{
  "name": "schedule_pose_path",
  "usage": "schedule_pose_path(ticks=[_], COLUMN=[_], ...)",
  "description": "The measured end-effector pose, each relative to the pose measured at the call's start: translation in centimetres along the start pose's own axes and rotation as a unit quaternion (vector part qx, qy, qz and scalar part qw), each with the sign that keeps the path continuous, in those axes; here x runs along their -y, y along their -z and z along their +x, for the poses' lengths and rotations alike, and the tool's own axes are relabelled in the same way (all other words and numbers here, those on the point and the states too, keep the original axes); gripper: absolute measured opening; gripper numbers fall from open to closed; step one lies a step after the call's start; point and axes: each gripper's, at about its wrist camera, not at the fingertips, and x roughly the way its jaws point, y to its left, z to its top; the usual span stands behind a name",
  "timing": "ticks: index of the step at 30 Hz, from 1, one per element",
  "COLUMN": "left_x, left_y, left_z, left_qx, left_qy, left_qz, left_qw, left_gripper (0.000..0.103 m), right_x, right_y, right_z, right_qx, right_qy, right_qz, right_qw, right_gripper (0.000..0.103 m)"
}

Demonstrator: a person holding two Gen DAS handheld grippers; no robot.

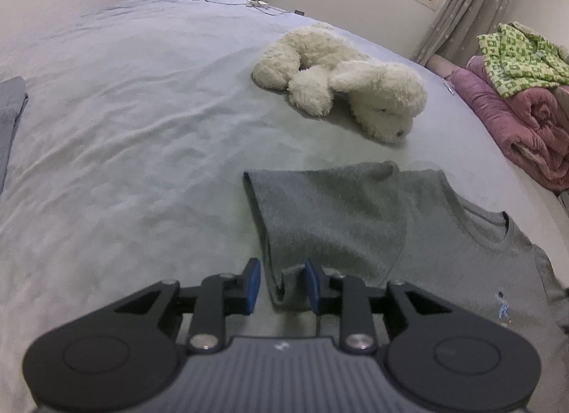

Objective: Fold clothes

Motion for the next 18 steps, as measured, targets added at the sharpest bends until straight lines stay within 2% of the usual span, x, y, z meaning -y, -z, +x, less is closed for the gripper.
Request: schedule_pose_path(ticks=[3,7,13,14,16,17,18], left_x=[0.4,0.5,0.1,0.0,-0.1,-0.1,-0.1], left_y=[0.2,0.5,0.5,0.5,0.4,0.3,0.2], left_z=[0.3,0.5,0.8,0.8,0.5,0.3,0.1], left_qx=[-0.002,-0.006,-0.013,-0.013,-0.010,-0.008,-0.006], left_qy=[-0.005,-0.008,-0.014,-0.014,-0.011,-0.009,-0.008], left_qz=[0.010,0.014,0.004,0.003,-0.003,-0.005,-0.007], left_qw=[0.9999,0.9999,0.9998,0.9998,0.9999,0.9999,0.9999], left_gripper=[0.028,0.028,0.028,0.028,0.028,0.028,0.028], right_x=[0.6,-1.1,-1.6,-1.2,0.1,0.2,0.3], right_y=[-0.4,1.0,1.4,1.3,1.3,1.6,1.9], right_z=[-2.3,0.4,1.4,1.1,-0.6,-1.9,-3.3], right_qx=[0.039,-0.016,-0.032,-0.033,-0.026,-0.019,-0.011], right_qy=[0.017,0.061,0.093,0.089,0.070,0.066,0.062], right_qz=[0.046,-0.001,-0.044,-0.036,-0.005,0.000,0.005], right_qw=[0.998,0.998,0.994,0.995,0.997,0.998,0.998], right_gripper=[0.006,0.006,0.009,0.013,0.033,0.039,0.051])
